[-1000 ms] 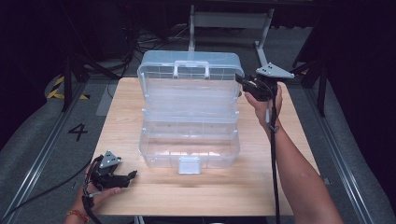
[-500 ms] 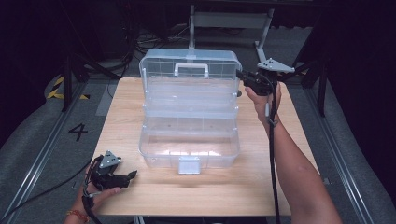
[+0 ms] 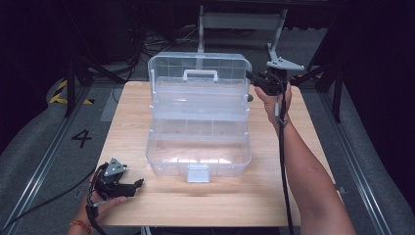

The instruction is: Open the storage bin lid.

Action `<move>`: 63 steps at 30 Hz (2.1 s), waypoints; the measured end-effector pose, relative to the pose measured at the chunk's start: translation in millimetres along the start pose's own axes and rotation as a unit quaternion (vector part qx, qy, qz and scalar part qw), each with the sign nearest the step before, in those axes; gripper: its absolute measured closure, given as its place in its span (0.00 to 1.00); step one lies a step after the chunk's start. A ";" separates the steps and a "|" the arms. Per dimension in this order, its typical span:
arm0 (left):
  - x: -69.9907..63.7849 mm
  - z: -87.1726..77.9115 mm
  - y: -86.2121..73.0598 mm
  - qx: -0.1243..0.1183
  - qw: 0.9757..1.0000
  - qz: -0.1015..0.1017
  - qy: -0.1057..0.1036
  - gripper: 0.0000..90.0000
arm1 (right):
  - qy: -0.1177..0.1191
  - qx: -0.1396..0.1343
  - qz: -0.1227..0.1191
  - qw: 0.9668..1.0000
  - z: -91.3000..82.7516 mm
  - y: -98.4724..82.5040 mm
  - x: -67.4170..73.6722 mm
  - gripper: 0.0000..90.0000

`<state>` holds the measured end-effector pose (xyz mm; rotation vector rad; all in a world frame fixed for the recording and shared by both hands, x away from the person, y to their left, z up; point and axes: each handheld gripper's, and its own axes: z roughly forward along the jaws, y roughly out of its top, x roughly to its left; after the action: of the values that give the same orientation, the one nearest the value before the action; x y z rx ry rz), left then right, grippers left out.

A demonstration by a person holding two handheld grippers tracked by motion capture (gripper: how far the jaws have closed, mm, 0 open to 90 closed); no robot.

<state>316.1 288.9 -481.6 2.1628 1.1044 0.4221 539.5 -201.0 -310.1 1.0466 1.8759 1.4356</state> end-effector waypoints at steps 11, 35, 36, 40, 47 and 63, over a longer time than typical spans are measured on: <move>0.0 0.1 0.0 -0.001 1.000 0.000 0.000 0.18 | 0.003 0.008 0.006 1.000 9.1 0.1 -6.0 0.87; 0.1 0.1 -0.1 0.000 1.000 0.000 0.000 0.18 | -0.003 0.035 0.013 0.999 23.1 2.6 -13.0 0.86; 0.0 0.1 -0.1 -0.001 1.000 0.000 0.000 0.18 | -0.003 0.036 0.013 0.999 23.8 2.7 -13.1 0.86; 0.1 0.0 0.0 0.000 1.000 0.001 0.000 0.18 | -0.005 0.042 0.014 0.999 26.9 2.4 -14.1 0.86; 0.0 0.1 -0.1 -0.001 1.000 0.000 0.000 0.18 | -0.009 0.045 0.018 0.999 30.9 1.4 -15.4 0.85; 0.0 0.2 -0.1 -0.001 1.000 0.000 0.000 0.18 | -0.019 0.054 0.019 0.998 38.4 -0.6 -17.4 0.84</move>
<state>316.1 288.8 -481.8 2.1608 1.1033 0.4235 579.6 -195.3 -322.0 1.1577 1.9345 1.3390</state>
